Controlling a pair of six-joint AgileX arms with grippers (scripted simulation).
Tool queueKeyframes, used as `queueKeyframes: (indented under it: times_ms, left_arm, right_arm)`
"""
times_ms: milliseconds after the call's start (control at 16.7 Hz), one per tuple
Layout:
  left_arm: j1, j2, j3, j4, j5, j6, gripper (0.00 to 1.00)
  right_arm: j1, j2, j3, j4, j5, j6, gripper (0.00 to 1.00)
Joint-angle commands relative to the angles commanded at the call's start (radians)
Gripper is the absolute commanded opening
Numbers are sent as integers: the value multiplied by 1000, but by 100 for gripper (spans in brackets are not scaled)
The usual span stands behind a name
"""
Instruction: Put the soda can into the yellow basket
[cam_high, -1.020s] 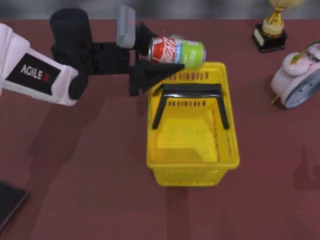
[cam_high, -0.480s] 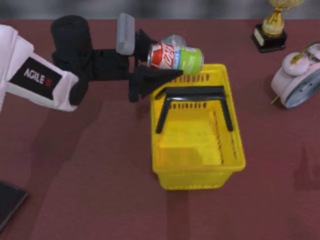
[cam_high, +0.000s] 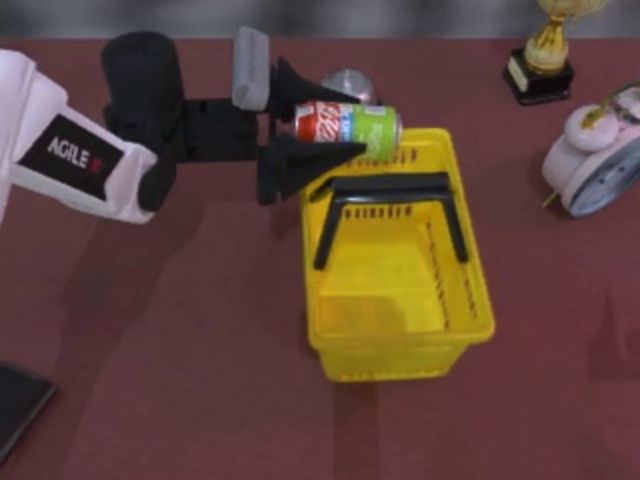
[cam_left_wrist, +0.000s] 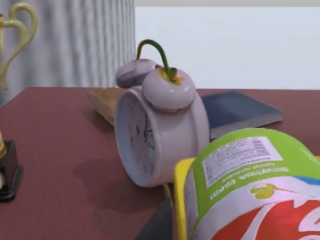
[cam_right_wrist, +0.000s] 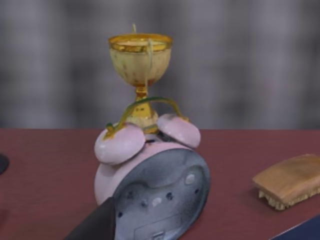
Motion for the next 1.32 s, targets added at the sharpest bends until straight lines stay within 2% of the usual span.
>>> queueKeyframes:
  times_ms: [120,180,720,840,960,1080,1320]
  left_arm:
    - [0,0,0,0,0,0,98]
    - [0,0,0,0,0,0,100]
    - [-3,-3,1,-2,-2,1,100]
    - [2,-32,-19,-22,-21,-10,100]
    - [15,-104,-65,-66,-66,-32,100]
    - [35,-217,-130,-128,-134,-59,100]
    - [90,-549,-298,-275,-321,-107,100]
  right_arm:
    - [0,0,0,0,0,0,100]
    - [0,0,0,0,0,0,100]
    - [0,0,0,0,0,0,100]
    - [14,29,29,-27,-2,-18,100]
    - [44,100,100,-89,-5,-61,100]
    - [83,210,209,-178,-7,-120,100]
    - [182,541,536,-416,-5,-279,100]
